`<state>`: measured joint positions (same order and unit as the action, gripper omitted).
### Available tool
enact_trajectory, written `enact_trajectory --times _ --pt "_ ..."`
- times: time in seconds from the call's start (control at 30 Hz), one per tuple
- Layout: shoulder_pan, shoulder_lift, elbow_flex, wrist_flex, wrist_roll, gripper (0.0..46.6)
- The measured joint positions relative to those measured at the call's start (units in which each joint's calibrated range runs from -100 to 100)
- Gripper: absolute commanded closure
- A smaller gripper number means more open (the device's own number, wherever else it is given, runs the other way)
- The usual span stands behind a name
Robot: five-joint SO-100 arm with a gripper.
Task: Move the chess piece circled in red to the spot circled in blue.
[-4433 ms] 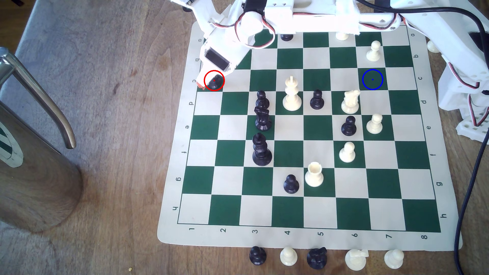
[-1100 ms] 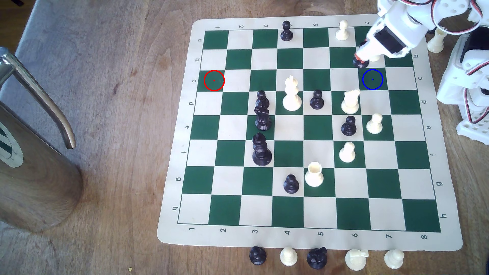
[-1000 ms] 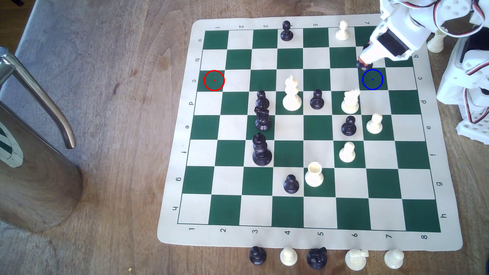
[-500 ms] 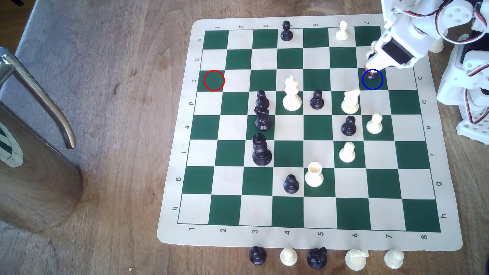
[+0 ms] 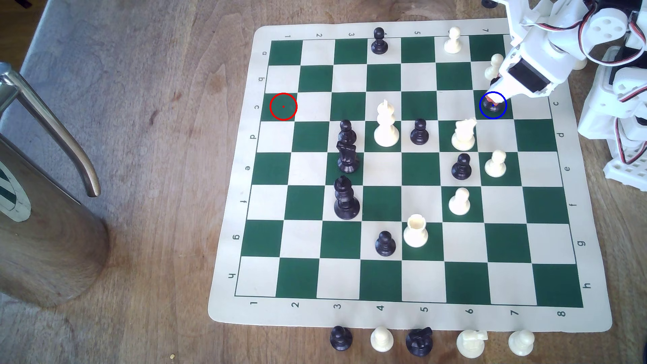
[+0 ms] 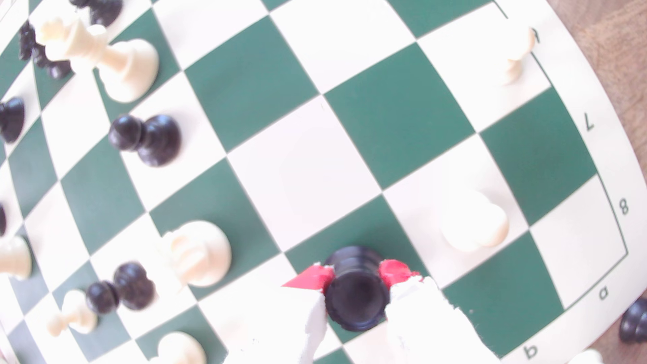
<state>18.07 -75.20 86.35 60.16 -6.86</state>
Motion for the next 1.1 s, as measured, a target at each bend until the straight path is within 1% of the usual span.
enact_trajectory --times 0.53,0.67,0.7,0.9,0.93,1.1 --pt "-0.59 2.26 1.17 -2.39 0.00 46.1" --pt "-0.59 2.26 1.17 -2.39 0.00 41.6" --pt "-0.59 2.26 1.17 -2.39 0.00 39.1" --pt "-0.59 2.26 1.17 -2.39 0.00 33.3" --pt "-0.59 2.26 1.17 -2.39 0.00 31.7" --pt "-1.11 2.26 1.17 -2.39 0.00 30.3"
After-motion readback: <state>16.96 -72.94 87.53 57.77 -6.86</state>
